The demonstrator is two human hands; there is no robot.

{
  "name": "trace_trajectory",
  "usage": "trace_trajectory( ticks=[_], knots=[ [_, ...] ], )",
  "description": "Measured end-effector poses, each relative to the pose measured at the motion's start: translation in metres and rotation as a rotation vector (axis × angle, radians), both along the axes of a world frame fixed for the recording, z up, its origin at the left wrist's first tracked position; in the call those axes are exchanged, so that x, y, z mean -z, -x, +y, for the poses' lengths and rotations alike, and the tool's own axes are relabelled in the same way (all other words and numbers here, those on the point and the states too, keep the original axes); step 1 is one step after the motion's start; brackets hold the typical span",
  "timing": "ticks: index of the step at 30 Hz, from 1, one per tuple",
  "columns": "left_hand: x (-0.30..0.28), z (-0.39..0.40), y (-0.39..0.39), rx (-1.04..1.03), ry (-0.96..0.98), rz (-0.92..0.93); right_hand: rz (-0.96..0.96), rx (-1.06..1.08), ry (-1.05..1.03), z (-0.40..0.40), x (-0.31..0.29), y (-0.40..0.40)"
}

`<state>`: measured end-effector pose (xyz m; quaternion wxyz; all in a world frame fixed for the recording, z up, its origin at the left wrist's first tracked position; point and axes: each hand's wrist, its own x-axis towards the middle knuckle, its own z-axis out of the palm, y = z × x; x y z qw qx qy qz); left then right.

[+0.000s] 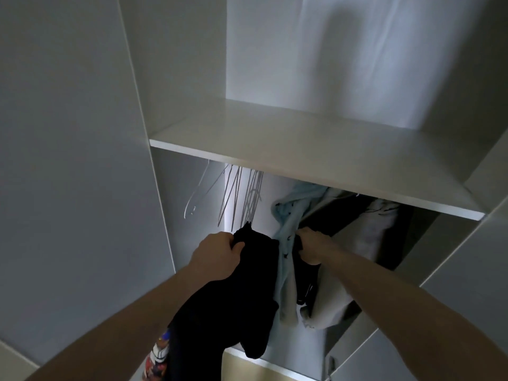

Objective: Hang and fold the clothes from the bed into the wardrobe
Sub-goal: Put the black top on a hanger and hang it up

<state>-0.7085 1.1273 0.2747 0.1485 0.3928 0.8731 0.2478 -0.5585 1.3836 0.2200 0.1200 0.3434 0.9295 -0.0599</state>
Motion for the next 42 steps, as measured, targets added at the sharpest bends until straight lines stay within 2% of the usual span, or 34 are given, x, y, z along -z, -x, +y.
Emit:
trace_trajectory(
  ticks=[3,5,8,10,15,23,32,42],
  knots=[
    [-0.004,0.013,0.004,-0.034,0.006,0.021,0.163,-0.068,0.044,0.009,-0.006,0.014],
    [-0.004,0.02,0.01,-0.05,0.003,0.033,0.099,-0.106,0.068,0.008,-0.009,0.03],
    [-0.003,0.027,0.014,-0.056,0.009,0.026,-0.103,-0.091,0.068,0.008,-0.003,0.039],
    [-0.003,0.033,0.017,-0.045,0.01,0.018,-0.104,-0.049,0.041,0.013,0.003,0.04],
    [-0.001,0.049,0.025,-0.044,0.001,0.07,0.122,0.112,0.033,0.024,0.001,0.021],
    [0.002,0.089,0.031,-0.06,0.023,0.192,0.247,0.171,0.04,0.022,-0.007,0.012],
    [0.022,0.147,0.014,-0.056,-0.134,0.151,0.356,0.214,0.048,0.021,-0.013,0.005],
    [0.047,0.205,0.031,-0.032,-0.306,0.008,0.481,0.269,0.053,0.023,0.001,0.004]
  ],
)
